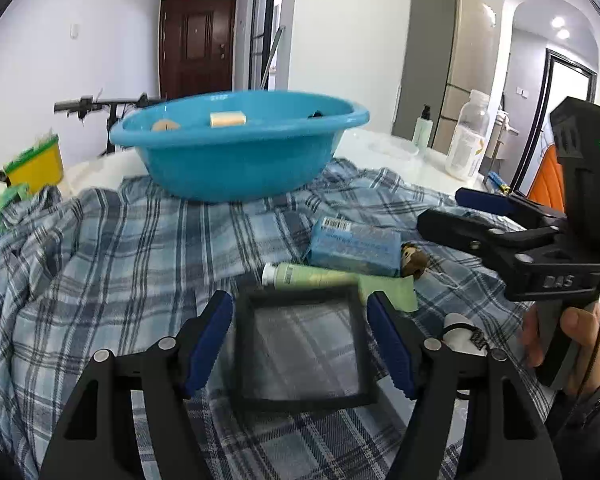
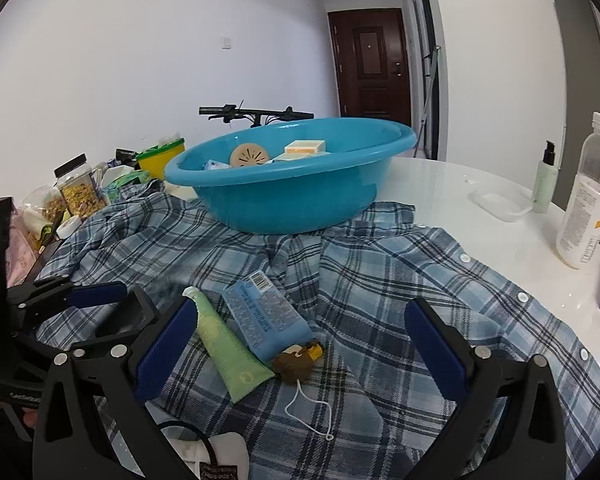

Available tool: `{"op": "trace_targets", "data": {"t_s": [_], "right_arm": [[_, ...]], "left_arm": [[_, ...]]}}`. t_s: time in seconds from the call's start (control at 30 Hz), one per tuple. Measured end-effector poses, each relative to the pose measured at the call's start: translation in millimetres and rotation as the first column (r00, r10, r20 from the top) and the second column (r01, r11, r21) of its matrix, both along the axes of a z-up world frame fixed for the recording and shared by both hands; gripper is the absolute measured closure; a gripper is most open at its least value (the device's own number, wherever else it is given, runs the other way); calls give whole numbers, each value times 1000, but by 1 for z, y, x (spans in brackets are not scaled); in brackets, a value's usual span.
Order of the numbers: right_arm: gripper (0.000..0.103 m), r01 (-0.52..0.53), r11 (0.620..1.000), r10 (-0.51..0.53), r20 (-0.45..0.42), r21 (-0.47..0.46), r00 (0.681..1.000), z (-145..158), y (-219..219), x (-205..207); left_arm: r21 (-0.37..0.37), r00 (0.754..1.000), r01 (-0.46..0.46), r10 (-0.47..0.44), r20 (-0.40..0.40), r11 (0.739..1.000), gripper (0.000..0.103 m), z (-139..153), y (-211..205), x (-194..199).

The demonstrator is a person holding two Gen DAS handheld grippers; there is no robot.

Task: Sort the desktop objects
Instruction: 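Reach the left gripper toward the black-framed square mirror on the shirt, then close the left gripper on the mirror while the right gripper grasps the blue soap box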

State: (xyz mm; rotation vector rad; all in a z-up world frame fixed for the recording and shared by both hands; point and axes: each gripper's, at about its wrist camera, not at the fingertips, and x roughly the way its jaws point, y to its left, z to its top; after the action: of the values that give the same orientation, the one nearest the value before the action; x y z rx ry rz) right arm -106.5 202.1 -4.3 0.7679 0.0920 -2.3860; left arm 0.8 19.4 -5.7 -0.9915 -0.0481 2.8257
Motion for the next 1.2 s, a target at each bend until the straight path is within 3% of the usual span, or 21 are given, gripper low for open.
{"op": "trace_targets", "data": {"t_s": [0.13, 0.33, 0.67, 0.8, 1.03, 1.2], "right_arm": [[0, -6, 1000, 6, 17, 12, 1000, -2, -3, -3], [0, -15, 1000, 14, 29, 21, 999, -4, -5, -4], [0, -17, 1000, 16, 32, 19, 999, -4, -6, -5], [0, -15, 1000, 14, 39, 19, 999, -4, -6, -5], [0, -23, 1000, 22, 49, 21, 999, -6, -7, -6], [0, -81, 996, 75, 140, 33, 987, -16, -15, -19]], "left_arm": [[-6, 998, 27, -27, -50, 1000, 31, 6, 4, 8], [18, 996, 42, -43, 75, 999, 31, -8, 1, -9], [-30, 973, 75, -66, 222, 997, 25, -30, 14, -22], [-35, 978, 85, -77, 193, 996, 31, -25, 15, -16], [-28, 999, 43, -43, -12, 999, 31, 2, 6, 16], [25, 1000, -5, 6, -25, 1000, 31, 3, -8, 15]]}}
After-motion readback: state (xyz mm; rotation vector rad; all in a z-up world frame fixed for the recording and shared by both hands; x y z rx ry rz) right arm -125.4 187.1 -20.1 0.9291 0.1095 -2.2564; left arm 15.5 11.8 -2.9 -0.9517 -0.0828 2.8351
